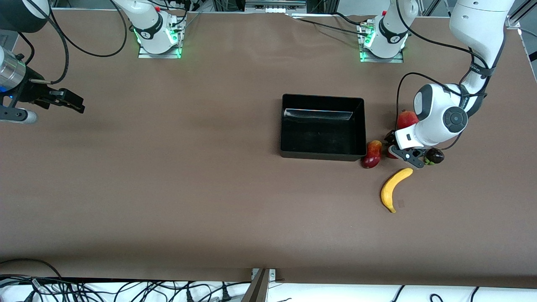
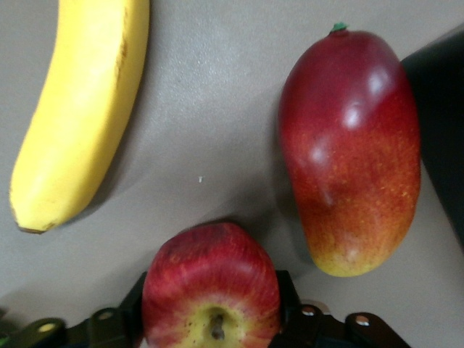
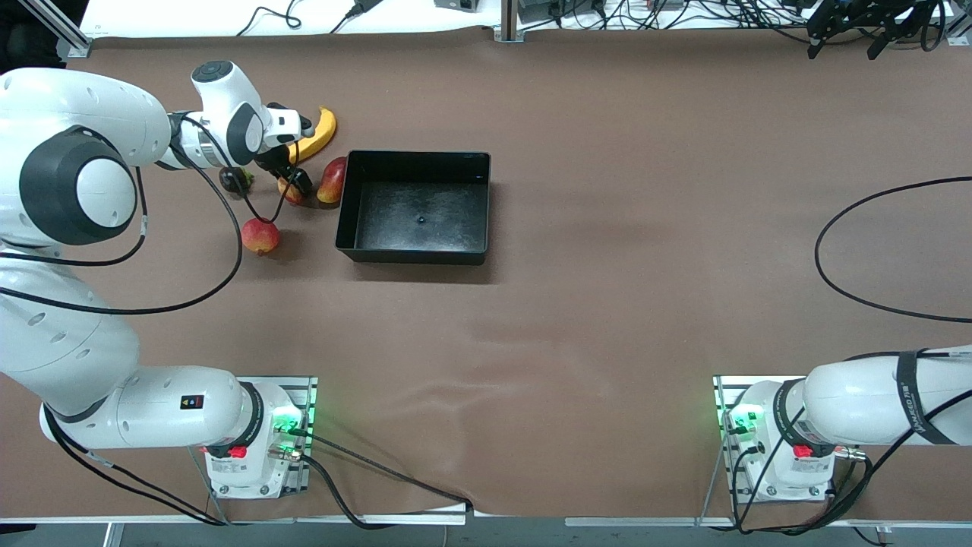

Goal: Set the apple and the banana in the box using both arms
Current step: 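Lift the apple with the left gripper and lower it into the box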

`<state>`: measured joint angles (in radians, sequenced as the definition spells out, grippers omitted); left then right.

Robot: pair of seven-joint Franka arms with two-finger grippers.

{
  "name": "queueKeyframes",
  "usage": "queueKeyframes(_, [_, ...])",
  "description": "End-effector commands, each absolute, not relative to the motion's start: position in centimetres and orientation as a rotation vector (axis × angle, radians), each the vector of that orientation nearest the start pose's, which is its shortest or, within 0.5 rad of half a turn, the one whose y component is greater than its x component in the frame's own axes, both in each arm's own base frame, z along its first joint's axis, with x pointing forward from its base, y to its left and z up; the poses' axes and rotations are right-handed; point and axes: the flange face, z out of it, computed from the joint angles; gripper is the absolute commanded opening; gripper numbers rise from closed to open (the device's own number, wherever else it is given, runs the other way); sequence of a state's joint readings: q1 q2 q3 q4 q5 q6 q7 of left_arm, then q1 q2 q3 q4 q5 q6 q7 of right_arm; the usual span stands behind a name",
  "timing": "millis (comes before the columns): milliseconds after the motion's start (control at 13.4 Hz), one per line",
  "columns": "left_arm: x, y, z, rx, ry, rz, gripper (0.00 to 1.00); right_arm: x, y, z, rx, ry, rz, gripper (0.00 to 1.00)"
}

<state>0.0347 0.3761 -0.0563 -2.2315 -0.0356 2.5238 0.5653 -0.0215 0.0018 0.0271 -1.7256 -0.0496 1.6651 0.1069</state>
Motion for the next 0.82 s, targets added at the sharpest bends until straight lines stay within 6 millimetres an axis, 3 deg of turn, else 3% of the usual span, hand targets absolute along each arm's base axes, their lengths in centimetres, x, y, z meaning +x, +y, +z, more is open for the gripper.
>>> queueKeyframes(0, [54.4,-1.4,23.4,-3.057,0.901,0.027,0.0,55.7,0.0,56.5,-3.175,0.15,0.107,1.0])
queueKeyframes(149, [54.6,-2.2,29.0,-3.048,0.897,-0.028,0.0,55.9,0.2,56.9,-3.177,0.145,0.089,1.0])
queueKeyframes(298, [54.2,-6.8,34.7,-3.035,0.943,-0.084,0.0,55.8,0.2,56.7,-3.174,0.144,0.114,1.0])
queueKeyframes(372, [54.0,-10.1,36.8,-3.045,0.917,-0.099,0.0,55.7,0.3,56.8,-3.174,0.151,0.118,1.0])
queueKeyframes(521, [52.6,-16.8,38.2,-3.094,0.793,-0.107,0.0,55.7,0.5,56.8,-3.174,0.139,0.118,1.0])
queueKeyframes(745, [50.2,-27.9,36.2,-3.209,0.522,-0.035,0.0,55.7,0.6,56.8,-3.174,0.134,0.118,1.0])
